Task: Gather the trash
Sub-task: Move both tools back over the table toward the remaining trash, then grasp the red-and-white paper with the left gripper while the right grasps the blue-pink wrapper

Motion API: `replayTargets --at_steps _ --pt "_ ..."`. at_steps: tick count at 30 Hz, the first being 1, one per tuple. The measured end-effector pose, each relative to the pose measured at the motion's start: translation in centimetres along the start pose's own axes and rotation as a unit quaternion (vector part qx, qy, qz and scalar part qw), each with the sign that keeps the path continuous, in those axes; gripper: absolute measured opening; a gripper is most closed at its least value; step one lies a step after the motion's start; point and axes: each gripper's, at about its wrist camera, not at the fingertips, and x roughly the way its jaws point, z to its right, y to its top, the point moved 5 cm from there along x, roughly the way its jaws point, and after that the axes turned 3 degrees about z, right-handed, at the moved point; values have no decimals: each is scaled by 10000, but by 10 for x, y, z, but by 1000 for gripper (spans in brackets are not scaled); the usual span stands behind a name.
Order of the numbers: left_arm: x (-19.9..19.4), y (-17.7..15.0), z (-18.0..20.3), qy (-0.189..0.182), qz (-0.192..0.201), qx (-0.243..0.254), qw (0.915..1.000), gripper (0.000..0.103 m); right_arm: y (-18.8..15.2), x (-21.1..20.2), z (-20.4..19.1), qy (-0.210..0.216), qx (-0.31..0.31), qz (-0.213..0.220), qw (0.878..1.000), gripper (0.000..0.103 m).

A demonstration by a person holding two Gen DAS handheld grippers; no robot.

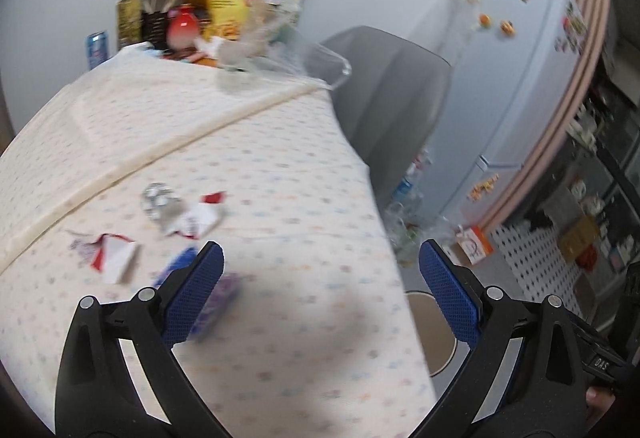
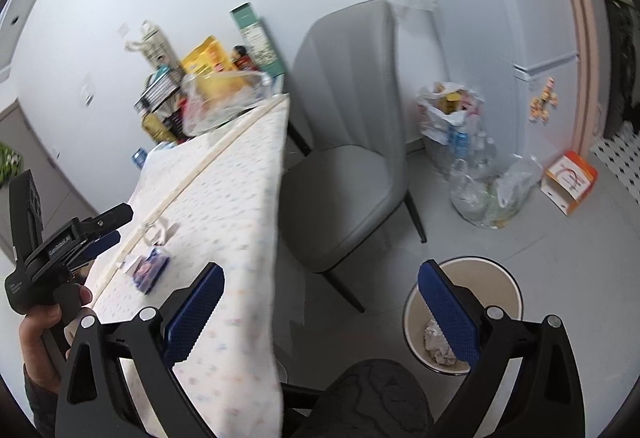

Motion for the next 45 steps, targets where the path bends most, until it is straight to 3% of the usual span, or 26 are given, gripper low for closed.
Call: replayTargets --at_steps 12,20,25,29,39,45 --pt "-28 -7 -91 277 137 -573 9979 97 -10 32 -89 340 -553 -287 9975 95" --pt "-39 -13 -162 456 215 -1237 9910 97 -19 49 -139 481 -907 -458 9937 95" --pt "-30 -19 -192 478 62 -1417 9887 97 -23 62 -165 501 -999 -507 9924 95" --pt "-13 -27 -200 490 -251 -1368 9891 97 -28 73 -181 555 -1056 -588 9911 95" --pt "15 -24 -215 617 -351 -1446 9869 96 -37 89 -202 680 -1141 -739 9884 95" --pt "28 -21 -216 679 -355 -1497 9858 78 -36 93 -200 640 -1135 -788 9883 95"
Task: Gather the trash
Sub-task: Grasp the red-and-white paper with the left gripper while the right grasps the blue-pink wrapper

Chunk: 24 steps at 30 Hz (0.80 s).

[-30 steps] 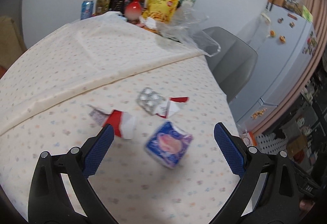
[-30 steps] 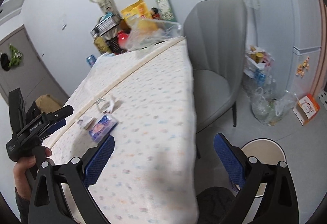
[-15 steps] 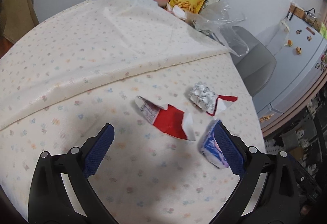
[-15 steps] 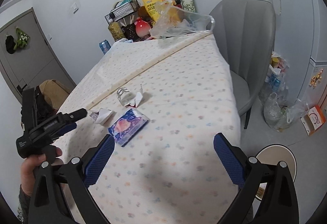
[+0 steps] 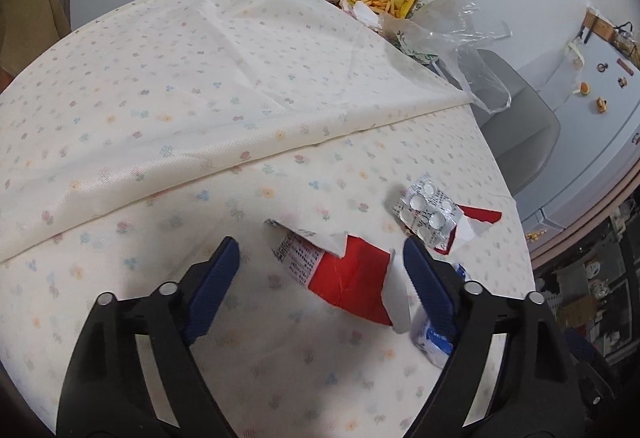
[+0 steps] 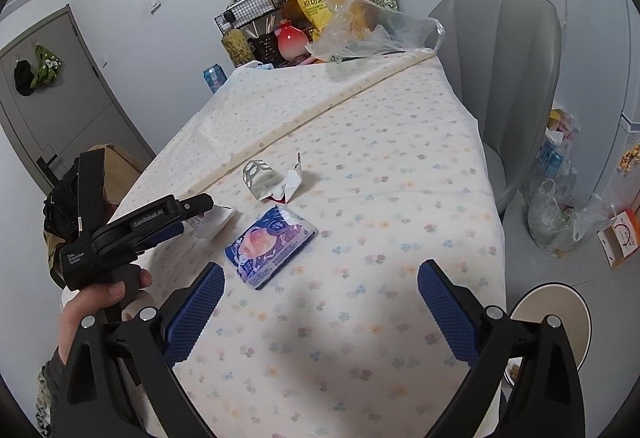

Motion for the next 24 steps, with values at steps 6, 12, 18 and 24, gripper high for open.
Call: replayTargets --at_steps 6,12,18,24 --pt "3 5 -8 -72 -10 -282 9996 28 0 3 0 -11 4 -41 10000 95" --pt "-16 9 -23 -35 226 -498 9985 24 2 11 -14 104 -118 -110 9998 95" --pt "-42 11 -39 2 412 -612 9973 24 1 33 -44 292 -342 -302 9985 94" --pt "-68 11 -61 114 576 -695 9959 24 -8 68 -66 293 -434 -623 9967 90"
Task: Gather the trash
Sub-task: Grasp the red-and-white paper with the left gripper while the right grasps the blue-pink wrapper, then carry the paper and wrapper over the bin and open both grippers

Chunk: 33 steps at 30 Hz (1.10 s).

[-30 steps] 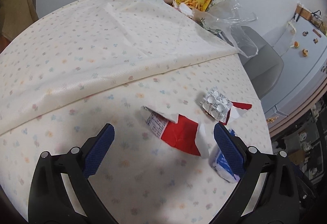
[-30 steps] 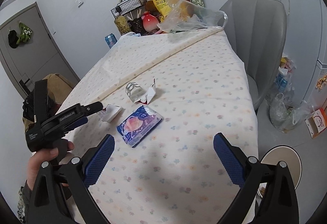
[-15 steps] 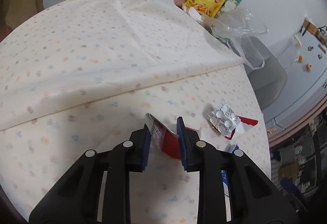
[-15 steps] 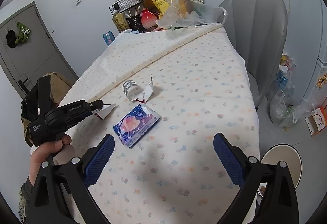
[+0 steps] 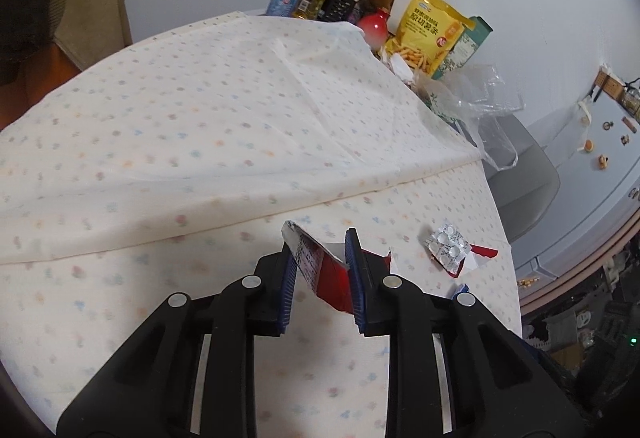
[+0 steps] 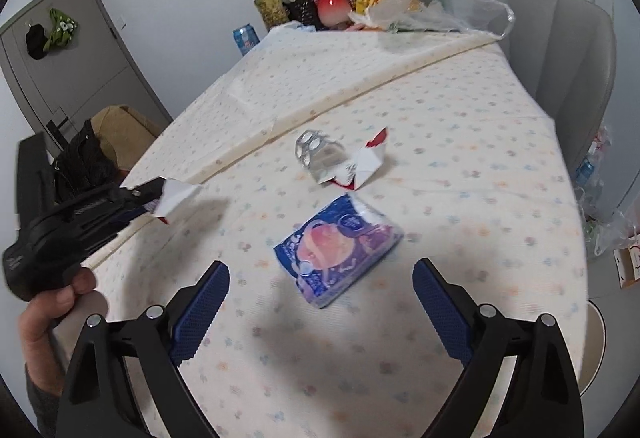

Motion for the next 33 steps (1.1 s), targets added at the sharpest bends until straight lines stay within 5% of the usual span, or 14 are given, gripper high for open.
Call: replayTargets --at_steps 14,18,22,33 --pt "-17 -6 -29 182 78 -214 9996 24 17 53 -23 -204 -140 -287 9993 89" --pt "-19 -6 -35 248 99 -294 9992 24 16 52 -20 -745 -500 -253 9956 61" --pt "-19 -7 -29 233 93 -238 9994 24 11 35 -9 -561 -365 -221 9975 36" --pt "-19 -9 31 -170 91 240 9995 24 6 -39 23 -306 -125 311 9990 31"
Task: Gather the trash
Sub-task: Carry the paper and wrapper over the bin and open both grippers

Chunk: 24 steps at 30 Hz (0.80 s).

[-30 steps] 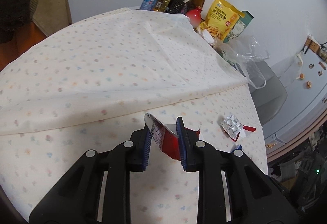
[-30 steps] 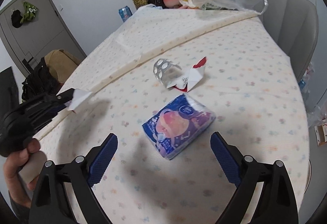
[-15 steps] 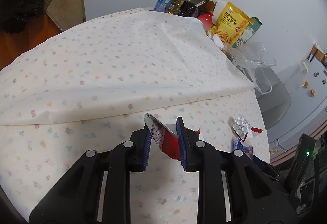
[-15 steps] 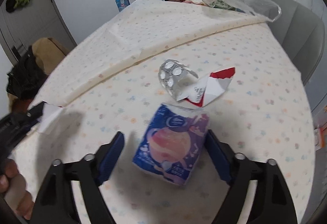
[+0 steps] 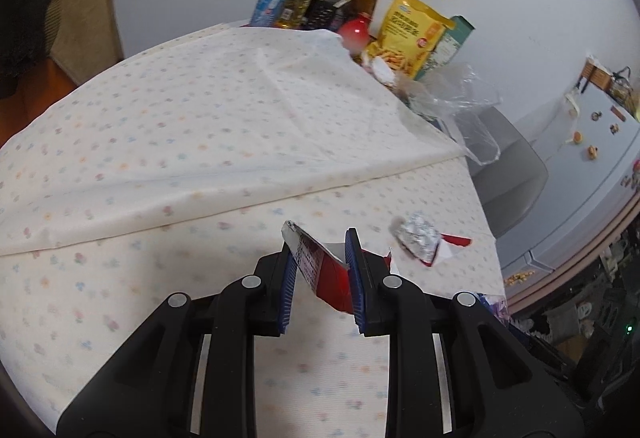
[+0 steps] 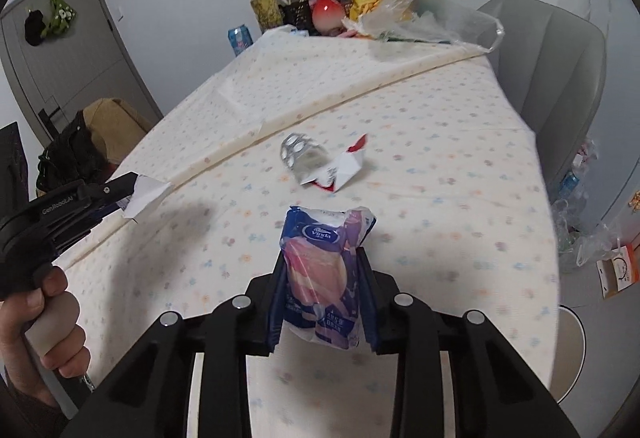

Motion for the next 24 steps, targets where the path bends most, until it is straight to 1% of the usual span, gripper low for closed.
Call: replayTargets --at_steps 6,11,14,19,24 --pt "10 -5 45 -230 -89 361 9990 24 9 -33 42 -182 337 326 9987 31" --pt "15 -12 85 -453 -147 638 9968 24 9 -58 80 -325 615 530 9962 31" --pt "19 -18 109 -584 -206 796 9949 24 7 -72 108 -486 791 656 9935 31" --pt "23 -26 143 -725 -275 1024 9917 24 -1 -91 157 -752 1156 789 9873 31" --pt "31 -36 173 -804 -366 1226 9885 24 -16 -101 194 -890 1452 826 9819 31"
